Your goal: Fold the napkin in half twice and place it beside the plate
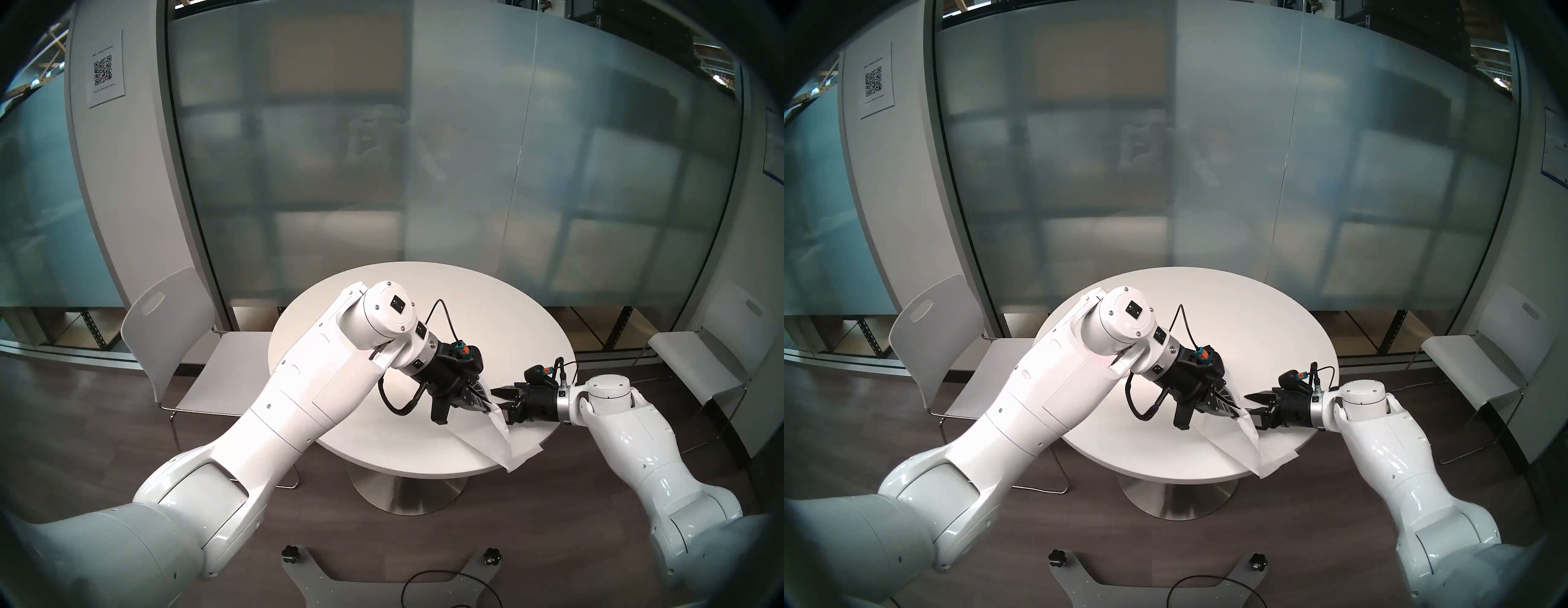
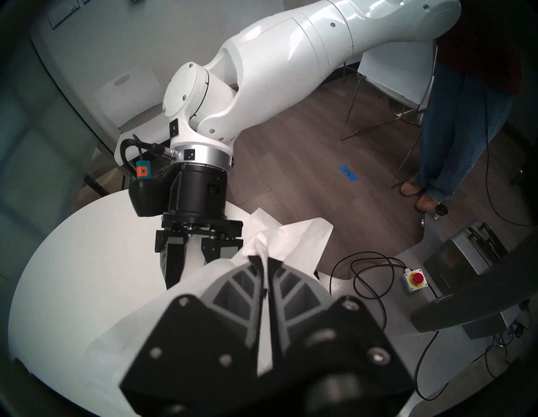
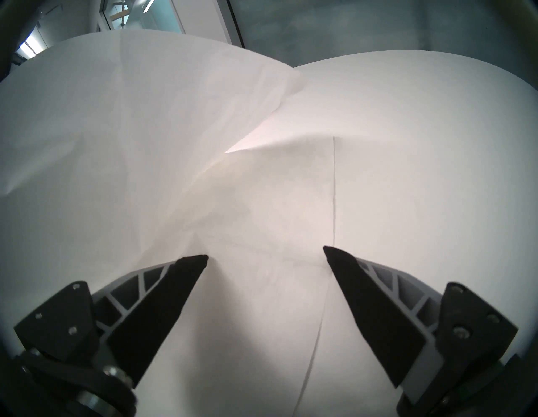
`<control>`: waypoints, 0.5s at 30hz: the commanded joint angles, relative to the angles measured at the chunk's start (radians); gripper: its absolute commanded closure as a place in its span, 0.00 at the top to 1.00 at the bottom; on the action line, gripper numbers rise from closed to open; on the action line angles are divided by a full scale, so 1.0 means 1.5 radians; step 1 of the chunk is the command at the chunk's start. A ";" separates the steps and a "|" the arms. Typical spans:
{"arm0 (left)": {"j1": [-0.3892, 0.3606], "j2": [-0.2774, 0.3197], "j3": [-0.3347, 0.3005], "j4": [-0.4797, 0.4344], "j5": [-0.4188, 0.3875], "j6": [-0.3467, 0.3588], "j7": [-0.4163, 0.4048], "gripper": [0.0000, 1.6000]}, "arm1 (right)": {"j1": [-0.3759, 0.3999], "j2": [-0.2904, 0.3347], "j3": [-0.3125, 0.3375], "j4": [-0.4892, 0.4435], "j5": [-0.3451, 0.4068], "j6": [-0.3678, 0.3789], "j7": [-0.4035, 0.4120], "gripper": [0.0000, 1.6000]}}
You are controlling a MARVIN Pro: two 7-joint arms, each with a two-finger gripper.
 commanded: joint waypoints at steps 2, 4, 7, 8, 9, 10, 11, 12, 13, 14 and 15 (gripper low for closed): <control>-0.010 0.002 -0.002 0.001 0.006 -0.006 0.003 0.31 | 0.022 0.004 -0.006 0.023 -0.002 -0.010 0.024 1.00; -0.009 0.002 -0.002 0.002 0.007 -0.006 0.004 0.36 | 0.029 0.005 -0.007 0.035 -0.004 -0.016 0.029 1.00; -0.007 0.002 -0.002 0.003 0.009 -0.006 0.004 0.43 | 0.037 0.007 -0.007 0.052 -0.007 -0.025 0.036 1.00; -0.007 0.002 -0.002 0.003 0.009 -0.006 0.005 0.47 | 0.038 0.007 -0.008 0.056 -0.007 -0.027 0.037 1.00; -0.007 0.002 -0.002 0.003 0.009 -0.006 0.004 0.49 | 0.039 0.007 -0.008 0.059 -0.008 -0.028 0.038 1.00; -0.006 0.002 -0.002 0.002 0.009 -0.006 0.004 0.58 | 0.041 0.007 -0.008 0.062 -0.008 -0.030 0.040 1.00; -0.006 0.003 -0.002 0.002 0.009 -0.006 0.004 0.59 | 0.042 0.007 -0.008 0.065 -0.009 -0.032 0.041 1.00; -0.006 0.003 -0.003 0.002 0.009 -0.006 0.004 0.64 | 0.043 0.007 -0.008 0.067 -0.009 -0.033 0.042 1.00; -0.004 0.002 -0.005 0.000 0.008 -0.005 0.005 0.70 | 0.044 0.007 -0.008 0.070 -0.010 -0.035 0.043 1.00; -0.004 0.003 -0.005 0.000 0.008 -0.005 0.004 0.86 | 0.045 0.007 -0.008 0.073 -0.010 -0.036 0.044 1.00; -0.003 0.004 -0.007 -0.003 0.007 -0.005 0.003 0.86 | 0.047 0.007 -0.009 0.076 -0.011 -0.039 0.045 1.00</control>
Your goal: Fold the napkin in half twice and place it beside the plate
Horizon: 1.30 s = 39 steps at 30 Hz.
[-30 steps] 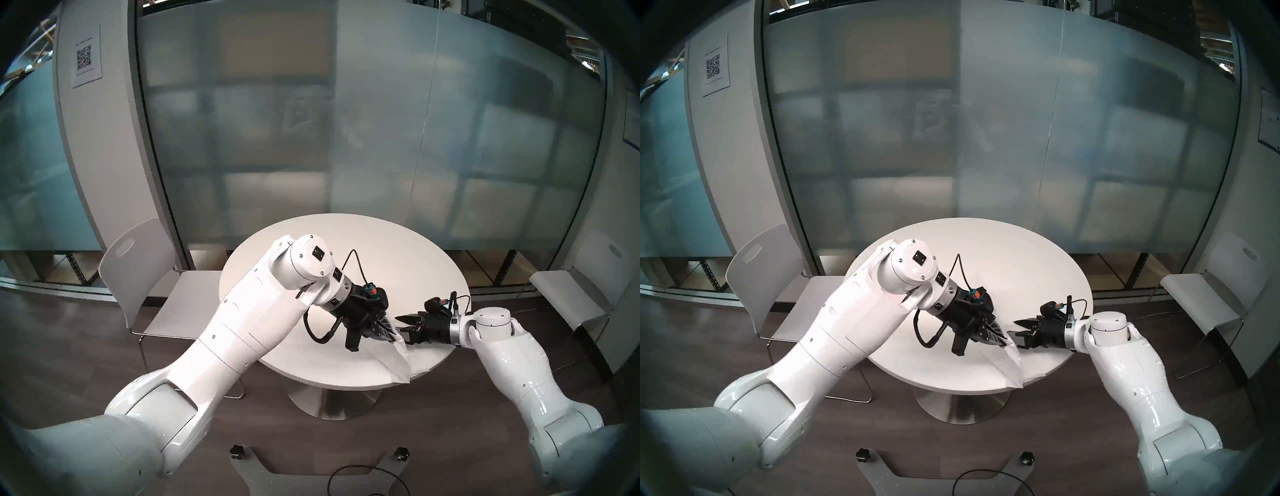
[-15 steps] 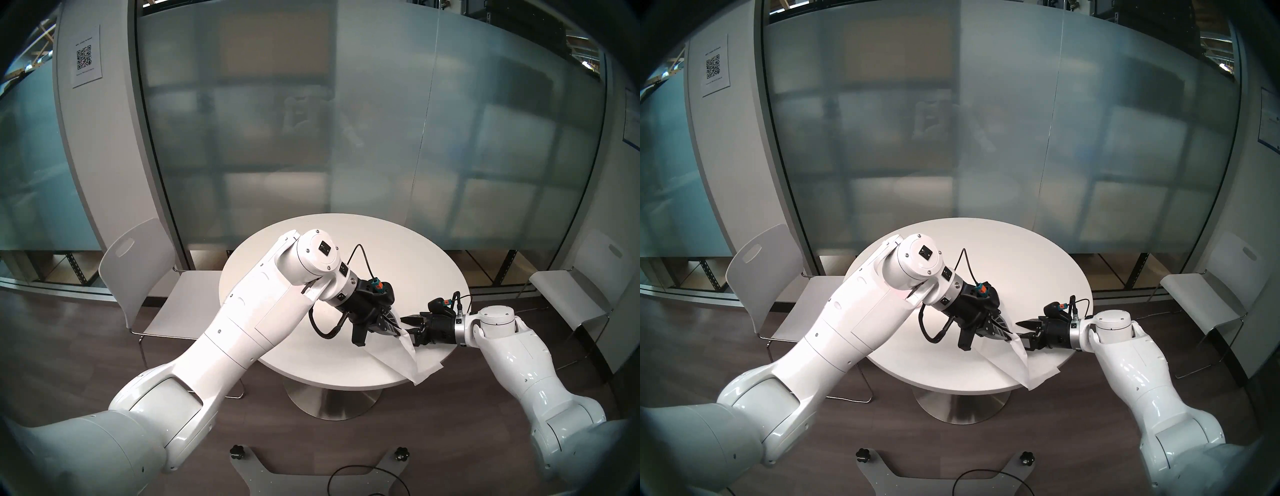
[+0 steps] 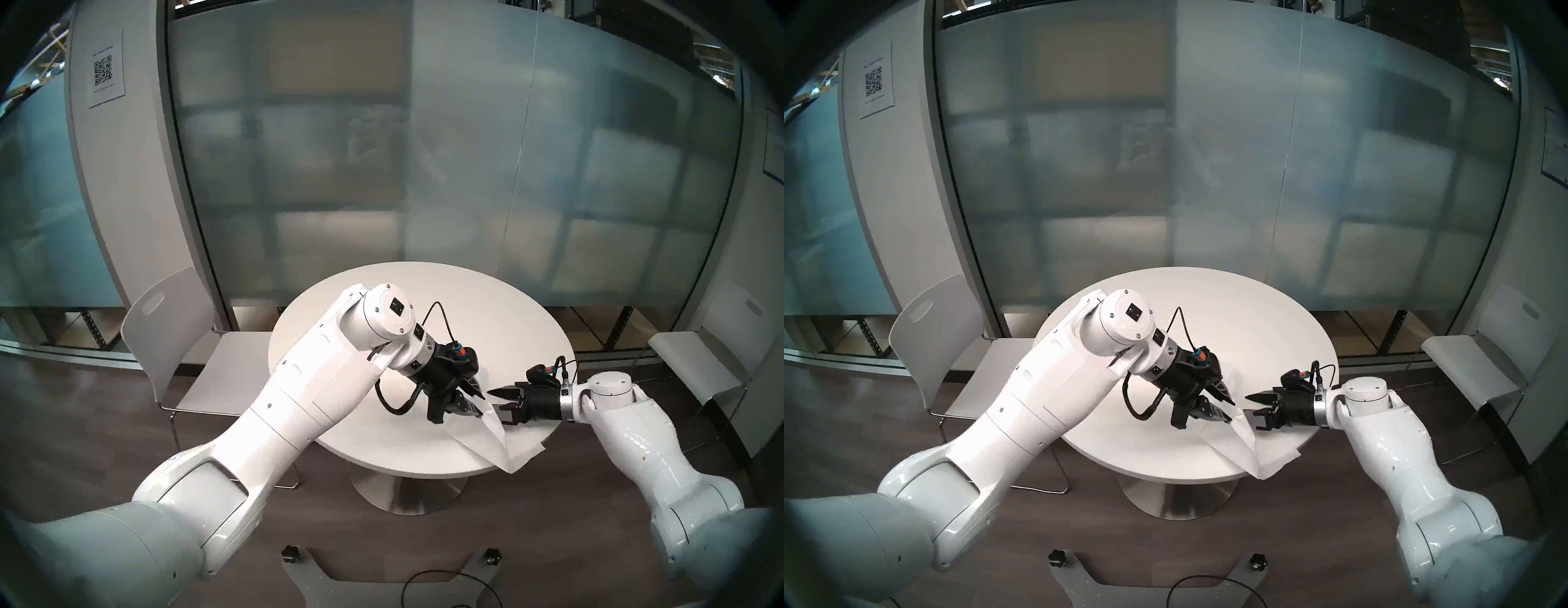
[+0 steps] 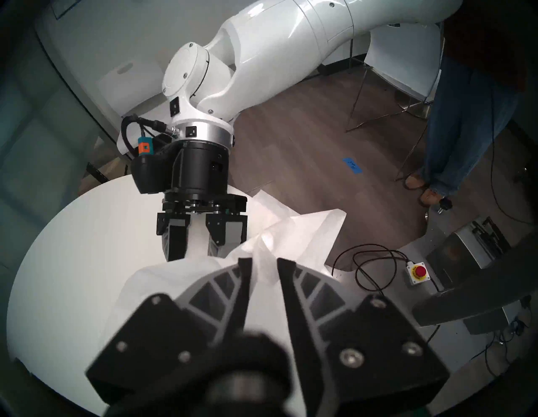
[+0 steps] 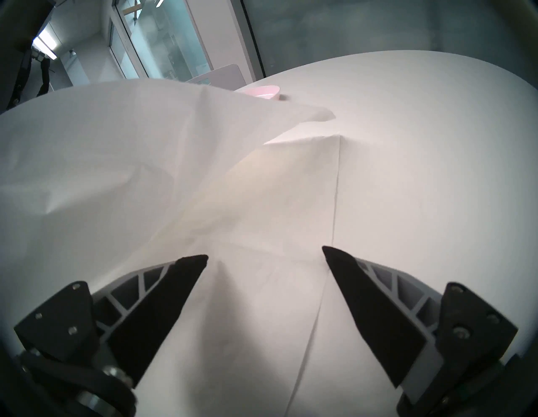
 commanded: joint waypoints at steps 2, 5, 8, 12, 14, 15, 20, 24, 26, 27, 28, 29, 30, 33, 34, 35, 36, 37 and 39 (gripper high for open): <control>-0.003 0.003 -0.009 -0.016 -0.008 0.003 -0.007 0.88 | 0.015 0.005 0.002 0.028 -0.002 -0.010 0.005 1.00; -0.001 0.008 -0.012 -0.025 -0.013 0.005 -0.014 1.00 | 0.020 0.004 0.002 0.036 -0.005 -0.015 0.007 1.00; 0.002 0.011 -0.016 -0.032 -0.016 0.007 -0.018 1.00 | 0.022 0.003 0.002 0.042 -0.006 -0.018 0.008 1.00; 0.005 0.013 -0.020 -0.039 -0.020 0.011 -0.024 1.00 | 0.023 0.002 0.003 0.044 -0.008 -0.021 0.009 1.00; 0.007 0.014 -0.021 -0.044 -0.022 0.013 -0.027 1.00 | 0.020 0.001 0.003 0.042 -0.008 -0.022 0.008 1.00; 0.008 0.015 -0.021 -0.046 -0.022 0.014 -0.028 1.00 | 0.019 0.001 0.004 0.041 -0.008 -0.022 0.007 1.00; 0.007 0.014 -0.021 -0.047 -0.022 0.013 -0.029 1.00 | 0.007 0.001 0.007 0.027 -0.007 -0.019 0.003 1.00; 0.004 0.013 -0.022 -0.038 -0.019 0.013 -0.025 1.00 | -0.010 0.000 0.013 0.003 -0.007 -0.011 -0.004 1.00; 0.004 0.013 -0.024 -0.036 -0.019 0.015 -0.024 1.00 | -0.018 -0.001 0.015 -0.008 -0.007 -0.008 -0.008 1.00; 0.003 0.014 -0.024 -0.034 -0.019 0.014 -0.024 1.00 | -0.022 -0.002 0.016 -0.014 -0.007 -0.006 -0.010 1.00; 0.002 0.014 -0.025 -0.033 -0.019 0.014 -0.024 1.00 | -0.026 -0.002 0.017 -0.019 -0.007 -0.003 -0.012 1.00; 0.002 0.014 -0.025 -0.032 -0.020 0.014 -0.024 1.00 | -0.029 -0.003 0.018 -0.024 -0.007 -0.001 -0.014 1.00; 0.002 0.014 -0.025 -0.032 -0.020 0.014 -0.024 1.00 | -0.032 -0.004 0.019 -0.028 -0.007 0.001 -0.016 1.00; 0.002 0.014 -0.024 -0.032 -0.020 0.015 -0.023 1.00 | -0.038 -0.006 0.020 -0.039 -0.007 0.005 -0.020 1.00; 0.001 0.014 -0.024 -0.032 -0.020 0.015 -0.023 1.00 | -0.043 -0.008 0.020 -0.048 -0.007 0.009 -0.024 1.00; 0.001 0.015 -0.024 -0.032 -0.021 0.015 -0.023 1.00 | -0.046 -0.009 0.021 -0.053 -0.007 0.011 -0.026 1.00; 0.001 0.015 -0.024 -0.032 -0.021 0.015 -0.023 1.00 | -0.049 -0.010 0.021 -0.057 -0.007 0.013 -0.029 1.00; 0.001 0.015 -0.024 -0.032 -0.021 0.015 -0.023 1.00 | -0.051 -0.011 0.021 -0.060 -0.007 0.014 -0.030 1.00; 0.001 0.015 -0.023 -0.032 -0.021 0.015 -0.022 1.00 | -0.056 -0.013 0.021 -0.068 -0.007 0.018 -0.035 1.00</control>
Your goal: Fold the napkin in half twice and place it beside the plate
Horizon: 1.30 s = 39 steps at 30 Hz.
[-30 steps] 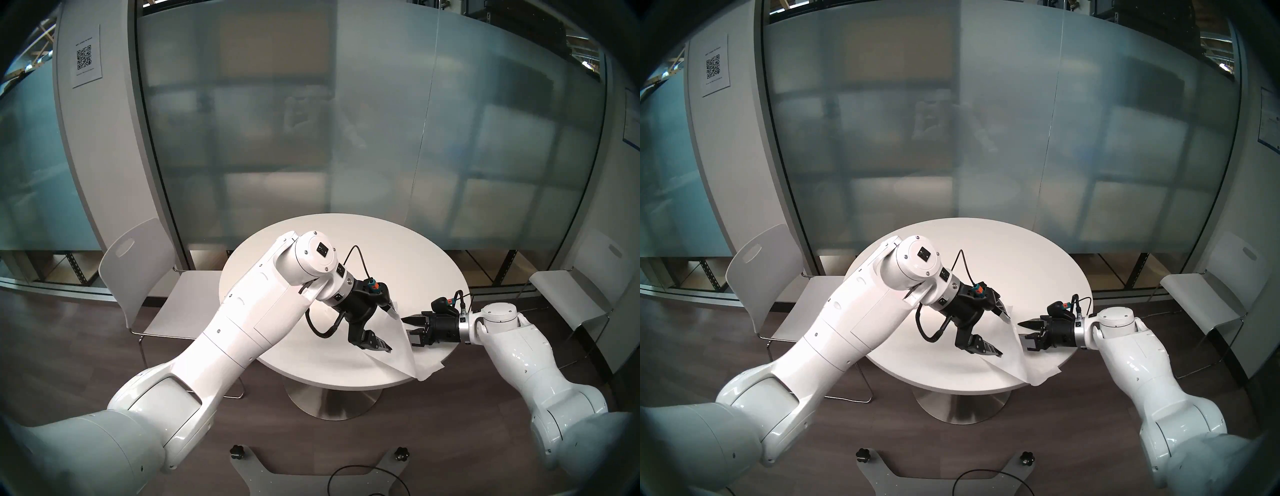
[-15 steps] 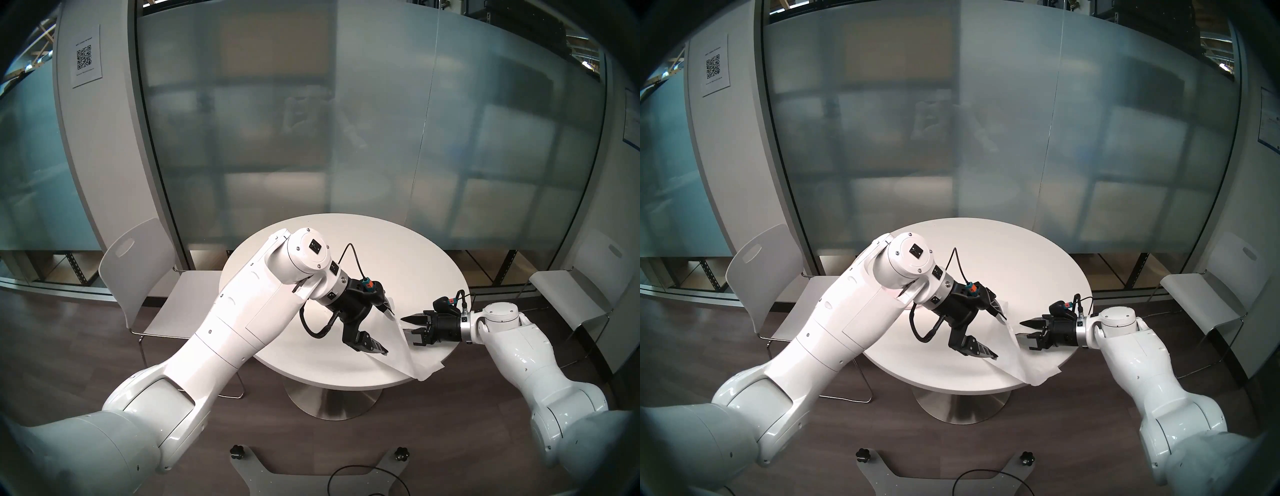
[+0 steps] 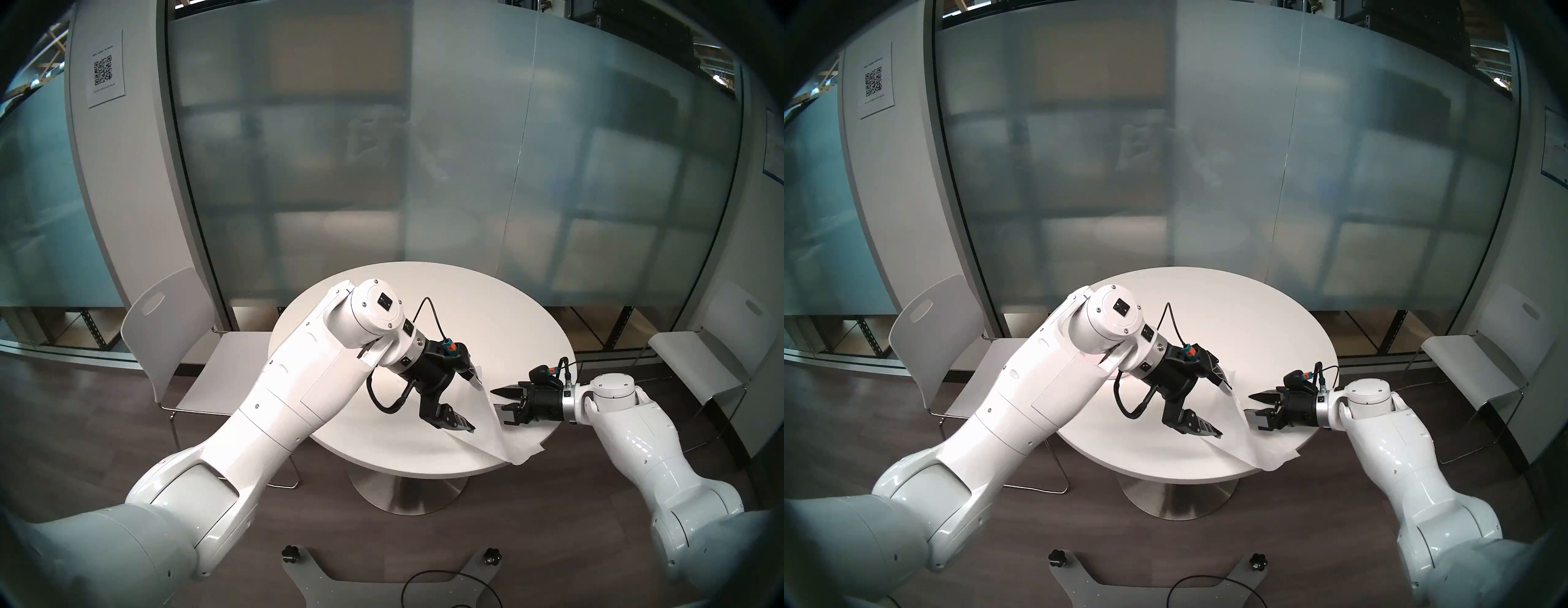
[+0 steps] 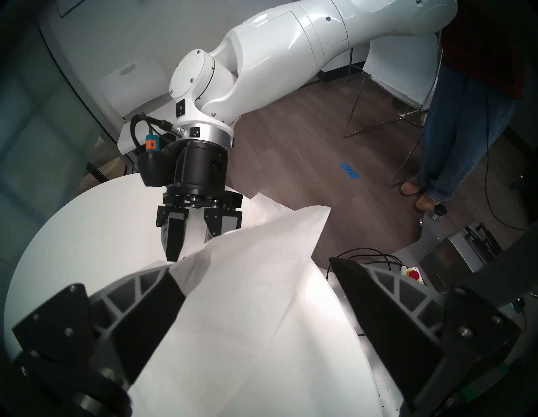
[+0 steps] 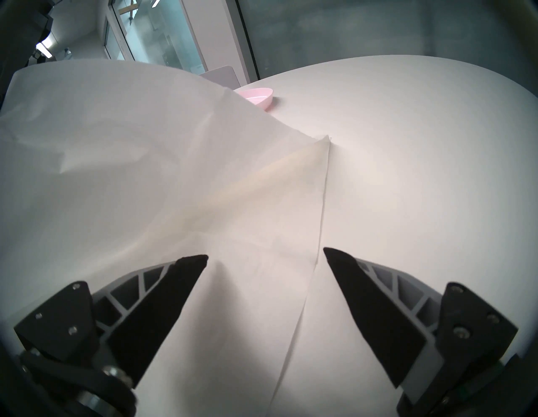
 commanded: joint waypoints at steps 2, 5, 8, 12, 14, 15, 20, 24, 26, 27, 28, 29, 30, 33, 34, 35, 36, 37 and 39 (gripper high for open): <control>-0.008 -0.004 -0.003 -0.005 -0.003 -0.003 -0.001 1.00 | -0.029 -0.012 -0.005 -0.035 0.001 0.016 -0.010 1.00; -0.008 -0.004 -0.003 -0.005 -0.004 -0.003 -0.001 1.00 | -0.034 -0.014 -0.006 -0.043 0.002 0.020 -0.016 1.00; -0.008 -0.004 -0.003 -0.005 -0.004 -0.003 -0.001 1.00 | -0.036 -0.015 -0.007 -0.048 0.003 0.023 -0.020 1.00; -0.008 -0.003 -0.002 -0.005 -0.004 -0.003 0.000 1.00 | -0.038 -0.016 -0.008 -0.060 0.006 0.033 -0.026 1.00; -0.008 -0.003 -0.002 -0.005 -0.004 -0.003 0.000 1.00 | -0.037 -0.016 -0.008 -0.063 0.007 0.036 -0.028 1.00; -0.008 -0.003 -0.002 -0.005 -0.004 -0.003 0.000 1.00 | -0.037 -0.016 -0.008 -0.065 0.008 0.037 -0.029 1.00; -0.008 -0.003 -0.002 -0.005 -0.004 -0.003 0.000 1.00 | -0.041 -0.016 -0.006 -0.075 0.013 0.043 -0.027 1.00; -0.008 -0.003 -0.002 -0.005 -0.004 -0.003 0.000 1.00 | -0.053 -0.014 0.023 -0.096 0.032 0.061 -0.050 1.00; -0.008 -0.003 -0.002 -0.005 -0.004 -0.003 0.000 1.00 | -0.043 -0.009 0.041 -0.087 0.039 0.069 -0.059 1.00; -0.008 -0.003 -0.002 -0.005 -0.004 -0.003 0.000 1.00 | -0.041 -0.008 0.049 -0.085 0.044 0.076 -0.061 1.00; -0.008 -0.003 -0.002 -0.005 -0.004 -0.003 0.000 1.00 | -0.041 -0.007 0.055 -0.085 0.049 0.084 -0.060 1.00; -0.008 -0.003 -0.002 -0.005 -0.004 -0.003 0.000 1.00 | -0.043 -0.008 0.065 -0.088 0.060 0.101 -0.058 1.00; -0.008 -0.003 -0.002 -0.005 -0.004 -0.003 0.000 1.00 | -0.045 -0.009 0.072 -0.091 0.069 0.114 -0.056 1.00; -0.008 -0.003 -0.002 -0.005 -0.004 -0.003 0.000 1.00 | -0.051 -0.014 0.088 -0.101 0.081 0.142 -0.060 1.00; -0.008 -0.003 -0.002 -0.005 -0.004 -0.003 0.000 1.00 | -0.053 -0.014 0.090 -0.104 0.081 0.147 -0.062 1.00; -0.008 -0.003 -0.002 -0.005 -0.004 -0.003 -0.001 1.00 | -0.054 -0.015 0.092 -0.106 0.081 0.150 -0.063 1.00; -0.008 -0.003 -0.002 -0.005 -0.004 -0.003 -0.001 1.00 | -0.056 -0.016 0.094 -0.108 0.081 0.154 -0.065 1.00; -0.008 -0.003 -0.002 -0.005 -0.004 -0.003 -0.001 1.00 | -0.056 -0.016 0.095 -0.109 0.081 0.156 -0.066 1.00; -0.008 -0.003 -0.002 -0.005 -0.004 -0.003 -0.001 1.00 | -0.057 -0.017 0.096 -0.111 0.080 0.158 -0.067 1.00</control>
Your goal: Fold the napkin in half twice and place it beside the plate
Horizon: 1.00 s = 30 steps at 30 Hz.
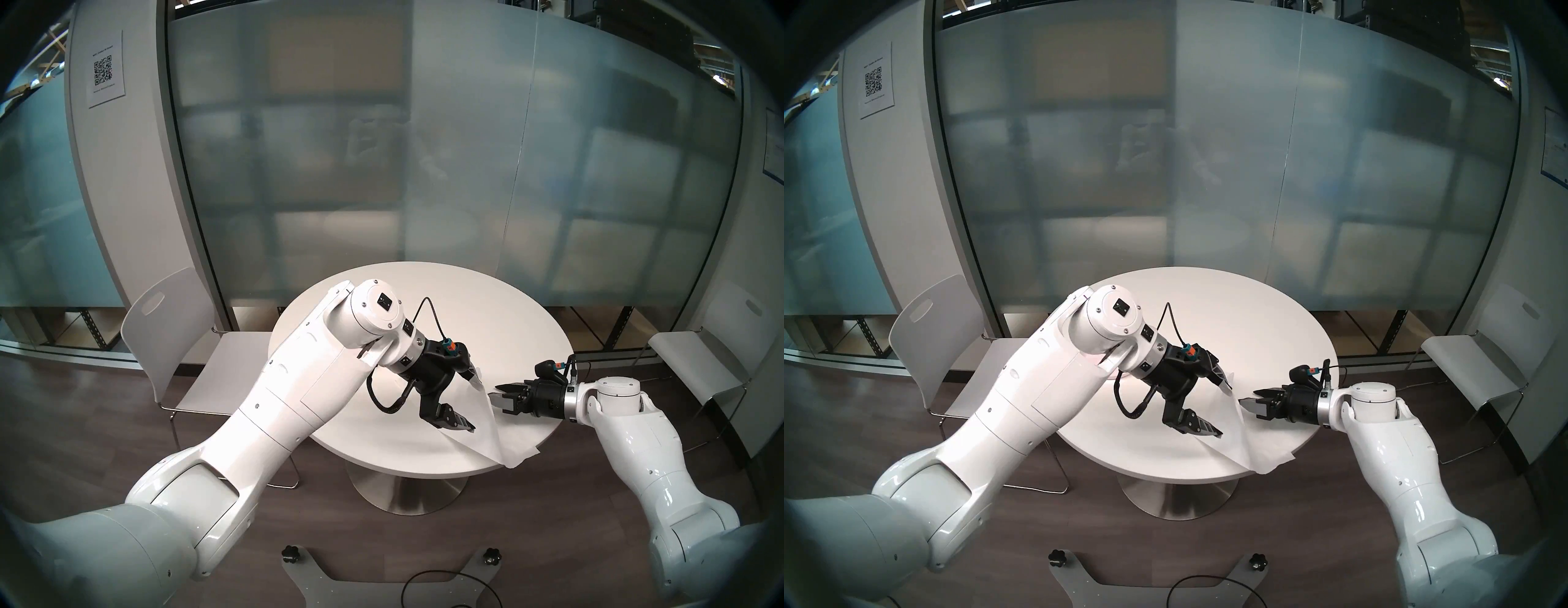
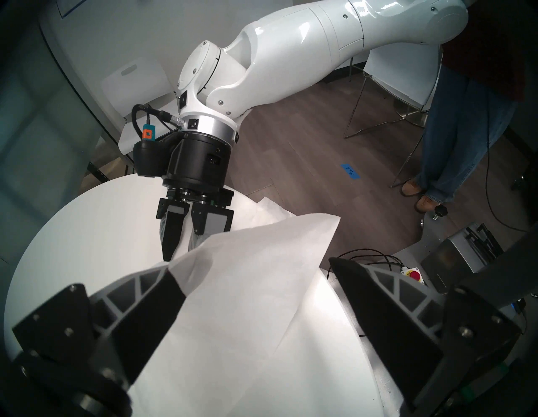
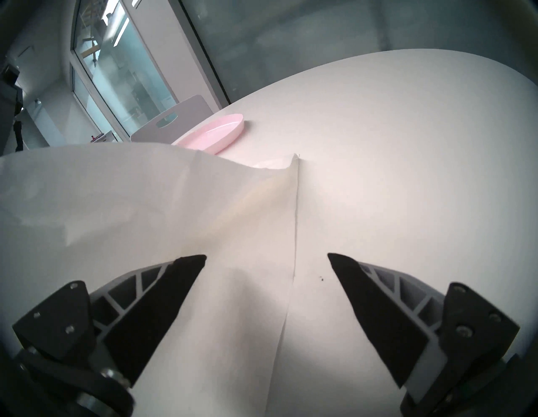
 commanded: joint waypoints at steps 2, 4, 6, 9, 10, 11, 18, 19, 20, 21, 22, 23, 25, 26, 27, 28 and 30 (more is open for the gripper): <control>-0.008 -0.004 -0.003 -0.006 -0.002 -0.001 -0.001 1.00 | -0.002 -0.004 0.020 -0.026 0.018 0.022 -0.002 1.00; -0.008 -0.004 -0.003 -0.006 -0.002 -0.001 -0.001 1.00 | -0.003 -0.004 0.021 -0.027 0.018 0.023 -0.003 1.00; -0.008 -0.004 -0.003 -0.006 -0.002 -0.001 -0.001 1.00 | -0.003 -0.005 0.022 -0.028 0.017 0.024 -0.003 1.00; -0.008 -0.004 -0.003 -0.006 -0.002 -0.001 -0.001 1.00 | -0.004 -0.006 0.023 -0.029 0.016 0.025 -0.003 1.00; -0.008 -0.004 -0.003 -0.006 -0.002 -0.001 -0.001 1.00 | -0.004 -0.006 0.023 -0.029 0.016 0.025 -0.003 1.00; -0.008 -0.004 -0.003 -0.006 -0.002 -0.001 -0.001 1.00 | -0.004 -0.006 0.023 -0.029 0.016 0.025 -0.003 1.00; -0.008 -0.004 -0.003 -0.006 -0.002 -0.001 -0.001 1.00 | -0.004 -0.008 0.026 -0.029 0.012 0.026 -0.002 1.00; -0.008 -0.004 -0.003 -0.006 -0.002 -0.001 -0.001 1.00 | -0.004 -0.008 0.027 -0.029 0.012 0.026 -0.001 1.00; -0.008 -0.004 -0.003 -0.006 -0.002 -0.001 -0.001 1.00 | -0.003 -0.003 0.028 -0.022 0.010 0.020 0.002 1.00; -0.008 -0.004 -0.003 -0.006 -0.002 -0.001 -0.001 1.00 | -0.007 -0.005 0.040 -0.019 0.013 0.010 -0.010 1.00; -0.008 -0.004 -0.003 -0.006 -0.002 -0.001 -0.001 1.00 | -0.007 0.000 0.040 -0.013 0.010 0.001 -0.006 1.00; -0.008 -0.004 -0.003 -0.006 -0.002 -0.001 -0.001 1.00 | -0.013 0.000 0.045 -0.013 0.010 -0.019 -0.009 1.00; -0.008 -0.004 -0.003 -0.006 -0.002 -0.001 -0.001 1.00 | -0.017 0.003 0.045 -0.014 0.008 -0.029 -0.004 1.00; -0.008 -0.004 -0.003 -0.006 -0.002 -0.001 -0.001 1.00 | -0.035 0.006 0.043 -0.036 -0.008 -0.059 0.000 1.00; -0.008 -0.004 -0.003 -0.006 -0.002 -0.001 -0.001 1.00 | -0.041 0.009 0.037 -0.048 -0.020 -0.065 0.008 1.00; -0.008 -0.004 -0.003 -0.006 -0.002 -0.001 -0.001 1.00 | -0.047 0.010 0.032 -0.054 -0.023 -0.082 0.003 1.00; -0.008 -0.004 -0.003 -0.006 -0.002 -0.001 -0.001 1.00 | -0.050 0.011 0.029 -0.057 -0.028 -0.091 0.012 1.00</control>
